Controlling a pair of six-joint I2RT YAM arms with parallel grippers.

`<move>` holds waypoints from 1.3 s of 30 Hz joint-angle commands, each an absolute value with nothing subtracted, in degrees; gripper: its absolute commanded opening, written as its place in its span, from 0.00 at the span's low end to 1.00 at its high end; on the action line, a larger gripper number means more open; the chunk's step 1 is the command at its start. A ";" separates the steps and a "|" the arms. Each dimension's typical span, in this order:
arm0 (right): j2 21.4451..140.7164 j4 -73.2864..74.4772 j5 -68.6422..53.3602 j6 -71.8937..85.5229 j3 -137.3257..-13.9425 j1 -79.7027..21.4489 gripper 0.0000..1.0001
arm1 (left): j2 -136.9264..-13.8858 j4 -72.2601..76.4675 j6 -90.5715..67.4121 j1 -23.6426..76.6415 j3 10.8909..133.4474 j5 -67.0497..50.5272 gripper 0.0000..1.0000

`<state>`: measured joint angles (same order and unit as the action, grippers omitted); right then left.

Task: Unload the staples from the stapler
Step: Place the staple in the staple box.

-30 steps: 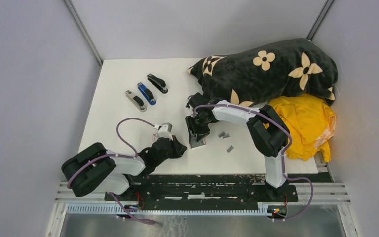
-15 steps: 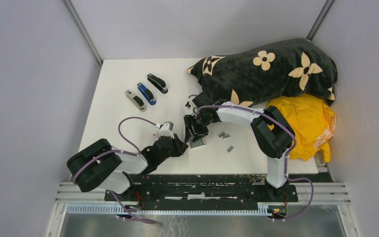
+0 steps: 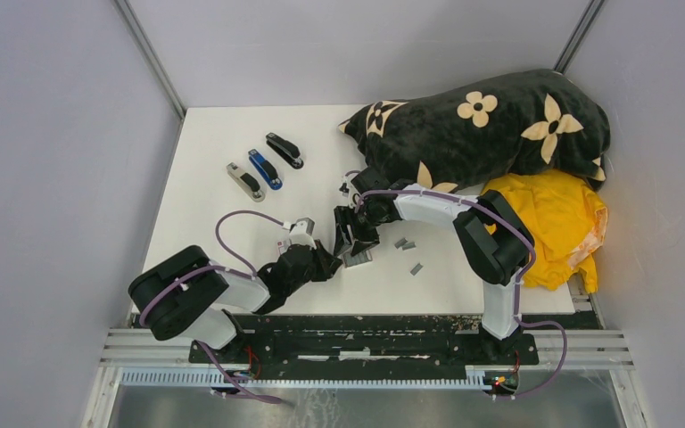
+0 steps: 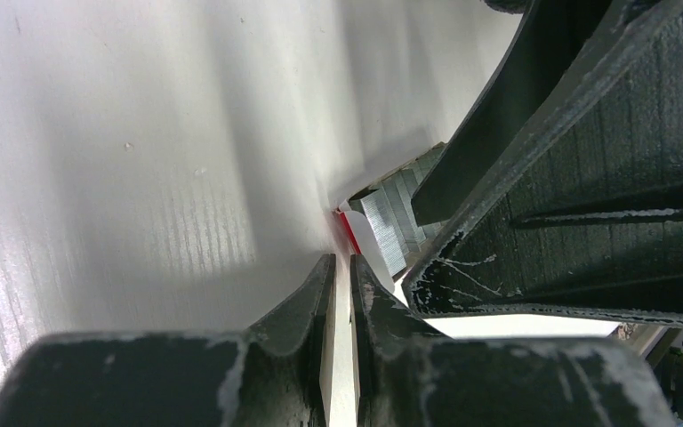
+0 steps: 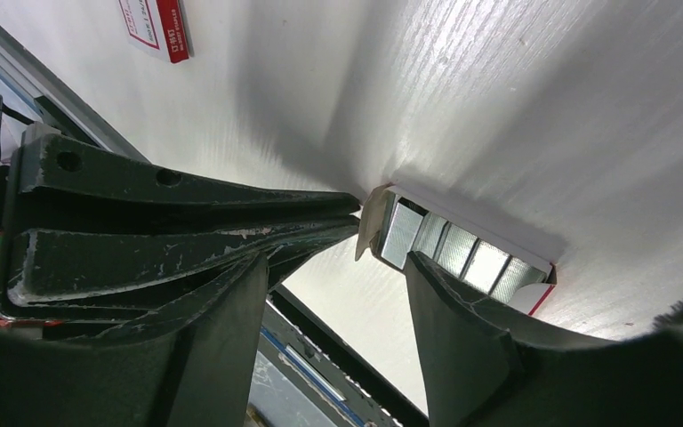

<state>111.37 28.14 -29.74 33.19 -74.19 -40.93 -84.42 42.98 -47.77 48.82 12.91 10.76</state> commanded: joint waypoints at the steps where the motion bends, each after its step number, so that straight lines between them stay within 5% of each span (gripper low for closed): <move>1: 110.52 25.67 -30.47 34.59 -73.61 -40.49 0.65 | -84.62 43.85 -50.23 48.50 12.33 10.49 0.17; 39: 113.62 24.98 -31.18 36.31 -74.09 -40.52 0.69 | -84.35 44.62 -50.54 48.46 11.34 9.85 0.17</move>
<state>112.57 26.52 -30.02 35.53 -73.34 -40.71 -84.38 43.92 -48.64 48.71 12.14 10.15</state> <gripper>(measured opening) 0.688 0.174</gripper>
